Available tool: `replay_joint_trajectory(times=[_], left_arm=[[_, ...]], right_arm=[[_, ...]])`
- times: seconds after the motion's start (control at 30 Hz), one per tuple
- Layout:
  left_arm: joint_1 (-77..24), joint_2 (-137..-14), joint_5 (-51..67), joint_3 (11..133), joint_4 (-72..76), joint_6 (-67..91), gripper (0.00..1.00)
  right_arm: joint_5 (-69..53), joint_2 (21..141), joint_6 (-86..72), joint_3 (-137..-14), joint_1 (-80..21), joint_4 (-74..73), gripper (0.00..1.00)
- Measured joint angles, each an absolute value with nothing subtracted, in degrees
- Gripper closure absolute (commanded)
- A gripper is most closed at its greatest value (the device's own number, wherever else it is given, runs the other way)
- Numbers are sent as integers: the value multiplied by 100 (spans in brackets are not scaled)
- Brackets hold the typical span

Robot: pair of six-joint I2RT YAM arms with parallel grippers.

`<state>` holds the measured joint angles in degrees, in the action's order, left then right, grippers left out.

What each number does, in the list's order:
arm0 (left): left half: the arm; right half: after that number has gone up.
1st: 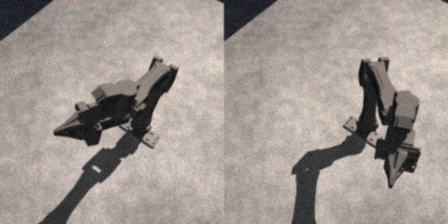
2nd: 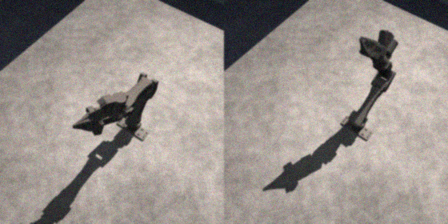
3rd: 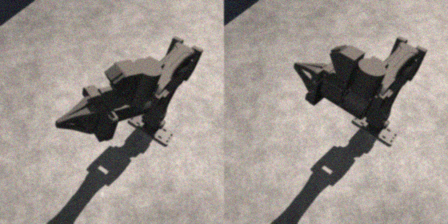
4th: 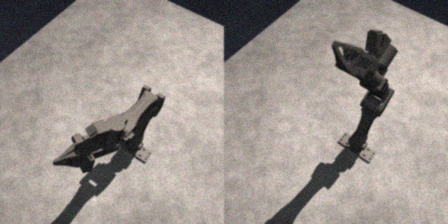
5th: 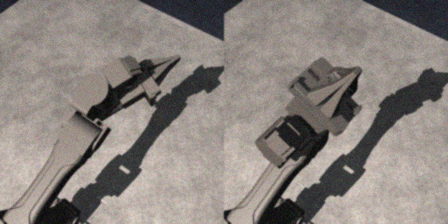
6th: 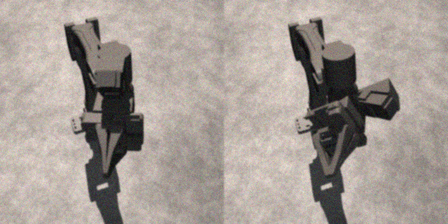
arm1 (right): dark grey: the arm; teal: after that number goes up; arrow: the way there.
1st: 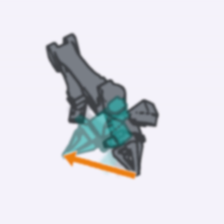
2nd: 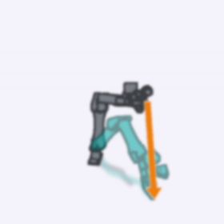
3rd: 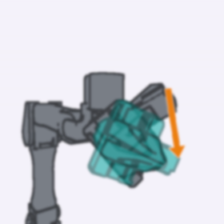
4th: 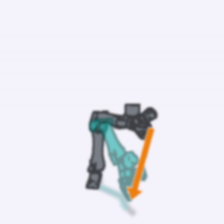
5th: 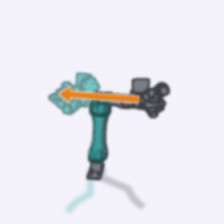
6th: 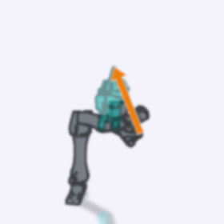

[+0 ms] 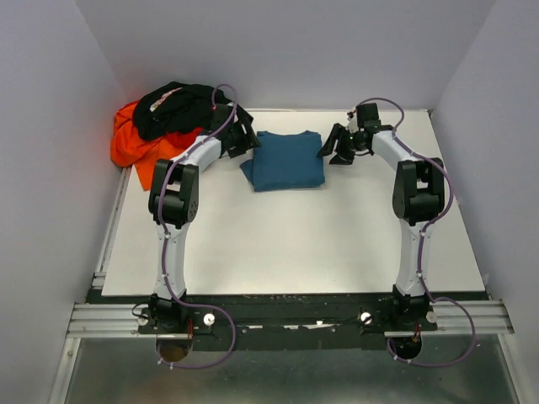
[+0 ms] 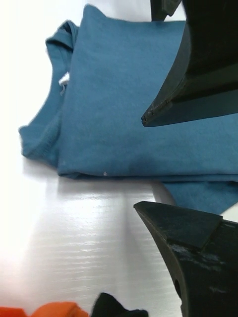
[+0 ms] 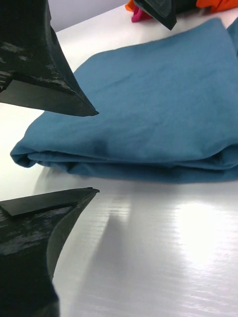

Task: Fold and stack the t-shirts
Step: Fold the long partially folded tshirt into a neat square

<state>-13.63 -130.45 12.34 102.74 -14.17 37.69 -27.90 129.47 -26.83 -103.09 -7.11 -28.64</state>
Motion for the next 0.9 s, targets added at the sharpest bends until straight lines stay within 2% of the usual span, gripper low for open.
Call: replay_joint_trajectory(times=[0.23,0.3,0.43,0.5,0.6,0.67,0.8,0.9], left_arm=[[-1363,-13345,1229,11170,-1466,3750,30],[-1369,-13506,1225,11373,-1522,3750,35],[-1374,-13852,1223,11579,-1643,3750,43],[-1376,-14016,1219,11636,-1765,3752,50],[-1374,-14094,1210,11653,-1828,3760,78],[-1387,-14094,1203,11618,-1828,3765,84],[-1402,-13705,1260,10757,-1345,3861,90],[-1439,-12886,1288,9301,-827,3994,92]], right_arm=[[-2906,13176,-2698,-10973,-722,-2762,33],[-2902,13290,-2703,-11153,-757,-2773,33],[-2897,13441,-2738,-11214,-808,-2849,42],[-2891,13520,-2755,-11214,-849,-2908,51],[-2853,13587,-2781,-11131,-930,-2995,67],[-2847,13568,-2770,-11028,-985,-2961,77],[-2827,13082,-2803,-9992,-1072,-2687,78],[-2790,12291,-2856,-8840,-1133,-2469,78]])
